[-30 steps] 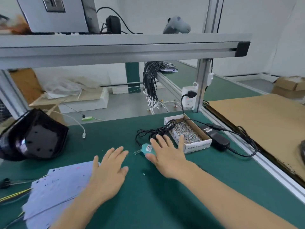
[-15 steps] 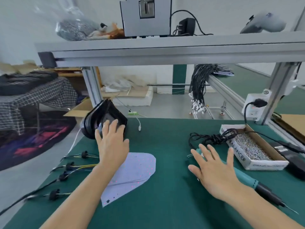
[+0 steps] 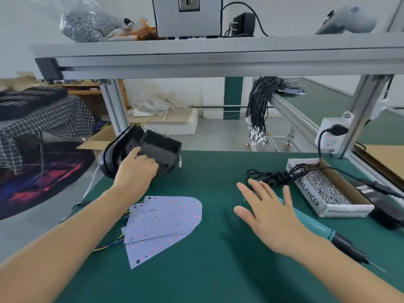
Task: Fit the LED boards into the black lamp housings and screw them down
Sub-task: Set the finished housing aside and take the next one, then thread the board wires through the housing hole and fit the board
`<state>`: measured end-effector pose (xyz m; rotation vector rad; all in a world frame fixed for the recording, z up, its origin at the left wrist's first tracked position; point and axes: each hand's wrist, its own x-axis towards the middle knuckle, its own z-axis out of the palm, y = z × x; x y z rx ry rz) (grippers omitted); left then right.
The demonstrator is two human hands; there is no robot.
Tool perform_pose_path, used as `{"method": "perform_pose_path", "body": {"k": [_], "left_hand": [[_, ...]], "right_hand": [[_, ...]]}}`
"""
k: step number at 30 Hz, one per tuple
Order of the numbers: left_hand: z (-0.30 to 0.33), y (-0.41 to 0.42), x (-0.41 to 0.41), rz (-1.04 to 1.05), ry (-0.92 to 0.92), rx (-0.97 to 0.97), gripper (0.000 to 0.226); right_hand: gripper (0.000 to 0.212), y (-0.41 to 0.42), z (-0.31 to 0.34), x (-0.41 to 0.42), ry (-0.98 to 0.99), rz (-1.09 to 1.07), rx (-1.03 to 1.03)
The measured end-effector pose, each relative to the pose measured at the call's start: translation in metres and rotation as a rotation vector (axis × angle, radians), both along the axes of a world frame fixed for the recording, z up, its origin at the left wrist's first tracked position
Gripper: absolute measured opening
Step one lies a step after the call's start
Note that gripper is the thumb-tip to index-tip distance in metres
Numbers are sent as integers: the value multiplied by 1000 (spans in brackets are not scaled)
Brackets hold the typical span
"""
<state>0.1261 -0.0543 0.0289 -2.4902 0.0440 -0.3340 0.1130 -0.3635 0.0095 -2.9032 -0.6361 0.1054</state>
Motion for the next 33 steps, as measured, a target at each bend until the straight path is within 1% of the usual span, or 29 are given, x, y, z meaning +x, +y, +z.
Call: {"method": "perform_pose_path", "body": {"k": [1, 2, 3, 4, 5, 6, 7, 8, 9, 10, 11, 12, 13, 14, 15, 16, 17, 18, 19, 20, 22, 24, 26, 28, 29, 31, 33], "left_hand": [[3, -14, -8, -100, -125, -66, 19], [4, -29, -18, -218, -251, -151, 17], [2, -48, -31, -317, -322, -229, 18], [-1, -70, -45, -368, -327, -269, 20], [-7, -92, -60, -388, -285, -293, 24], [-15, -110, -72, -424, -238, -311, 27], [-22, -124, -81, -457, -171, -346, 28], [-28, -132, -88, -482, -118, -384, 28], [-33, -134, -93, -499, -78, -424, 26], [-34, -132, -97, -530, -60, -495, 26], [-30, -126, -100, -552, -28, -609, 27], [-27, -117, -102, -564, -5, -763, 28], [-25, -103, -102, -529, -46, -931, 23], [-23, -85, -99, -410, -127, -1062, 15], [-22, -64, -96, -219, -192, -1117, 15], [-24, -38, -93, -13, -215, -1065, 21], [-28, -12, -92, 191, -153, -969, 23], [-31, 7, -92, 356, -48, -887, 23], [-36, 22, -93, 452, 35, -835, 22], [-42, 31, -93, 472, 72, -818, 21], [-47, 38, -92, 435, 41, -768, 19], [-49, 38, -92, 390, -52, -685, 19], [-52, 42, -91, 307, -134, -607, 20], [-52, 44, -94, 225, -234, -613, 20], [-50, 43, -97, 191, -307, -621, 22], [-41, 39, -101, 101, -485, -627, 21], [-20, 29, -102, -68, -609, -629, 23]], "right_hand": [[64, 3, 4, -1, 123, 3, 188], [67, 6, 10, -3, 296, -21, 431], [70, 11, 16, -3, 488, -67, 696], [68, 16, 19, -1, 646, -108, 932], [59, 20, 20, 3, 739, -134, 1115], [48, 22, 19, 9, 766, -158, 1237], [37, 25, 16, 15, 745, -195, 1289], [32, 27, 14, 20, 710, -237, 1295], [35, 28, 10, 23, 667, -271, 1241], [43, 27, 5, 26, 630, -286, 1157], [50, 25, 0, 28, 611, -280, 1086], [52, 22, -4, 28, 613, -268, 1035], [53, 19, -6, 28, 632, -255, 999], [52, 15, -8, 29, 651, -246, 967], [52, 12, -9, 29, 662, -248, 941], [52, 10, -11, 28, 668, -246, 914], [52, 9, -12, 26, 666, -234, 889], [52, 9, -13, 25, 657, -219, 861], [53, 9, -15, 23, 645, -208, 830], [53, 9, -16, 21, 622, -200, 788], [52, 10, -15, 20, 517, -209, 676], [47, 11, -13, 21, 365, -196, 481], [42, 12, -10, 20, 254, -199, 279], [41, 12, -6, 17, 172, -190, 129], [45, 12, -5, 15, 120, -173, 83], [58, 15, -2, 10, -21, -101, 80], [70, 25, 7, 4, -157, 39, 210]]}}
